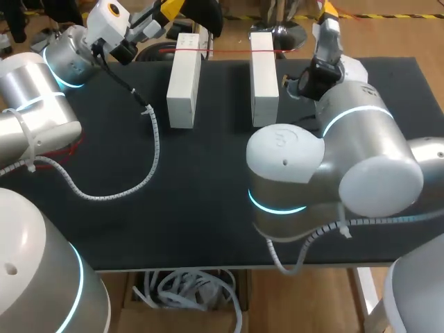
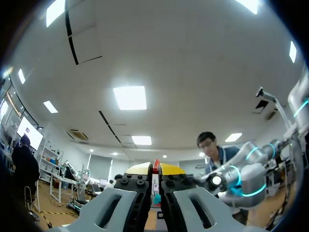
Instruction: Grab the tape and strap the tape.
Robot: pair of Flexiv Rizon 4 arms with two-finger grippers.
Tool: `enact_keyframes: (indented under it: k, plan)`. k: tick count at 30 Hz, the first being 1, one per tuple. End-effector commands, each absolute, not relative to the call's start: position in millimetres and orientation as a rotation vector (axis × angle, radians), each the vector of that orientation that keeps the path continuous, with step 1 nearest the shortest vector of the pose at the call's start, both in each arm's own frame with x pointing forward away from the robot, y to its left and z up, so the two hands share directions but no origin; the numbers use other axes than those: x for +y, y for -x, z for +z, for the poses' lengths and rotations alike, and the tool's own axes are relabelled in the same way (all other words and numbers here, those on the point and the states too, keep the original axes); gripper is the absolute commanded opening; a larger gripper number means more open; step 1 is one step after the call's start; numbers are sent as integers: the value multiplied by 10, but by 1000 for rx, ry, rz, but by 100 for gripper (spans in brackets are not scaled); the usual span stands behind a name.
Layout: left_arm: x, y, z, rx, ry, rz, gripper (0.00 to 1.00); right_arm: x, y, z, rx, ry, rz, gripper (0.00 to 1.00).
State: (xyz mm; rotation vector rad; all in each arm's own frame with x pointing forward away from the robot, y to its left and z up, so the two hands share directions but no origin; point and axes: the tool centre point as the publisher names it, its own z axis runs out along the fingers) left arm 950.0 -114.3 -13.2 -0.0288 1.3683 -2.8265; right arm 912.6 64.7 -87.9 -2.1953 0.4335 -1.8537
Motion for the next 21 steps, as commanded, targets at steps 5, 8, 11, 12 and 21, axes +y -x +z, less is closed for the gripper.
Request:
enact_keyframes:
  k: [5, 8, 11, 12, 21]
  plan:
    - [-1140, -9504, -140, 1367, 25, -2829, 0, 485, -9255, -853, 363, 2179, -1863, 100]
    - [-1140, -9504, -140, 1367, 25, -2829, 0, 449, -9288, -846, 377, 2176, -1869, 100]
    - [-1140, -9504, -140, 1367, 25, -2829, 0, 398, -9314, -852, 398, 2177, -1880, 100]
    - [-1140, -9504, -140, 1367, 25, -2829, 0, 379, -9324, -858, 407, 2177, -1884, 100]
    - [-1140, -9504, -140, 1367, 25, -2829, 0, 212, -9430, -713, 478, 2153, -1978, 100]
